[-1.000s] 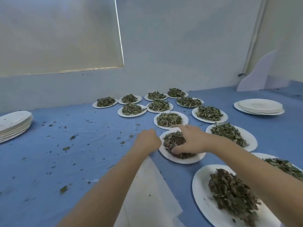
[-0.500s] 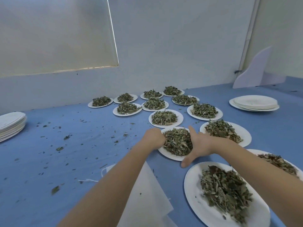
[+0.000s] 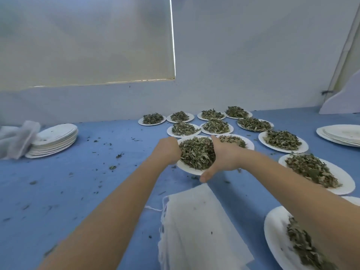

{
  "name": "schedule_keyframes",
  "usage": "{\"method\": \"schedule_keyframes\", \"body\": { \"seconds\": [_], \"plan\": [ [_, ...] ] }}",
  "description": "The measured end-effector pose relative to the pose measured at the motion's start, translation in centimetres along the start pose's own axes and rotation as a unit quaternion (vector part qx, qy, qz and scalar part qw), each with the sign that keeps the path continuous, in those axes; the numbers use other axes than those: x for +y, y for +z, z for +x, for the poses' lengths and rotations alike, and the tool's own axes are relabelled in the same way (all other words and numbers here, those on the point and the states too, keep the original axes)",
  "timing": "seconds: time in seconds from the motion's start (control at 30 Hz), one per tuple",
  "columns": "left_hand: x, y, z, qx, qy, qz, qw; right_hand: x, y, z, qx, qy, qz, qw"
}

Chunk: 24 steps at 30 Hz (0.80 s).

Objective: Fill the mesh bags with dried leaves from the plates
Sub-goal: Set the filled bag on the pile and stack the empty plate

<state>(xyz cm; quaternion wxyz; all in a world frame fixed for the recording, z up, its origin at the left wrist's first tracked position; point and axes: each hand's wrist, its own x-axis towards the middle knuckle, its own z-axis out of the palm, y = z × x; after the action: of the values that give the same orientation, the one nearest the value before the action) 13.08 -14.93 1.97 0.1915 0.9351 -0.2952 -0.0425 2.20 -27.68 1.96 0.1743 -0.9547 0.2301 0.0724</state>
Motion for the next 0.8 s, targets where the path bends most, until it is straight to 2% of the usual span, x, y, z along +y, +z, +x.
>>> {"method": "schedule_keyframes", "body": {
  "seconds": [0.23, 0.4, 0.53, 0.8],
  "plan": [
    [-12.4, -3.5, 0.4, 0.055, -0.114, -0.019, 0.992, -10.6, 3.6, 5.1, -0.003, -0.109, 0.036, 0.993],
    [-17.7, -3.9, -0.3, 0.024, -0.161, -0.010, 0.987, -14.6, 6.3, 7.3, -0.042, -0.137, 0.019, 0.989],
    [-19.5, -2.6, -0.8, -0.001, -0.159, 0.008, 0.987, -14.9, 7.7, 7.7, -0.078, -0.130, -0.022, 0.988],
    [-17.0, -1.8, -2.1, 0.038, -0.183, 0.047, 0.981, -14.5, 8.2, 6.4, -0.054, -0.128, -0.035, 0.990]
  ]
}}
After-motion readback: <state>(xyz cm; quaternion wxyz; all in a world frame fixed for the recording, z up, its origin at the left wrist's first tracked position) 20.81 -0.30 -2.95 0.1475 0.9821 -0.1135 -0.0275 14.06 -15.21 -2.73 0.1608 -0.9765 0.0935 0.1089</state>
